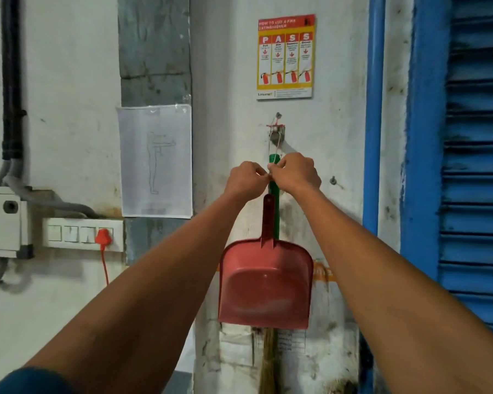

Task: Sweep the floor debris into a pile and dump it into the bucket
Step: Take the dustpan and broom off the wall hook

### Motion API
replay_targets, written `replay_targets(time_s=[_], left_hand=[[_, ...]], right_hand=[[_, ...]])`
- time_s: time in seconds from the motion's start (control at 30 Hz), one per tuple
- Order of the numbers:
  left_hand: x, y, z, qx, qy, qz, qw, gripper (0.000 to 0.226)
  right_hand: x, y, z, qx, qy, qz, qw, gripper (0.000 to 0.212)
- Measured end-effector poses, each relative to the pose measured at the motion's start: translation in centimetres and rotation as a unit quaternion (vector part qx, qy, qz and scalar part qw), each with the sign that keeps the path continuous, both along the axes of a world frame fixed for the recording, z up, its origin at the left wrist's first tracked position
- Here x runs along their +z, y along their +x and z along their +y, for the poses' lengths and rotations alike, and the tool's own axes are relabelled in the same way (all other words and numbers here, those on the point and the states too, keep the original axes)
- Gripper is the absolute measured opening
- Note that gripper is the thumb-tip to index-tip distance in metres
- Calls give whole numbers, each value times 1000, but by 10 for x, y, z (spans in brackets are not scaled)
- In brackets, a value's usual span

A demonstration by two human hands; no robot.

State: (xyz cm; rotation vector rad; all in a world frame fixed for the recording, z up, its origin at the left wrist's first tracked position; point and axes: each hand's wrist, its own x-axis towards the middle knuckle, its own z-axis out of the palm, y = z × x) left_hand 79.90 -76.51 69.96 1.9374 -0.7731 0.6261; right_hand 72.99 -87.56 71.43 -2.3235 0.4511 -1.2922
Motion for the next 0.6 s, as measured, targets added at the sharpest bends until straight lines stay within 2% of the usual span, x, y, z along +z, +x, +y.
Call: replay_targets(time_s=[0.07,0.27,0.43,0.6], left_hand=[[-2,1,-3,-14,-11,13,1000,20],[-1,4,-4,-68,-62,73,993,2],[7,4,2,-137,-108,146,974,9],[18,4,3,-180,-130,176,959,12]], right_hand=[[1,7,5,-22,10,-3,1000,32],[2,12,8,-42,61,-26,997,17],[8,9,10,6,72,-32,997,9],[15,9,10,82,121,-74,986,10]])
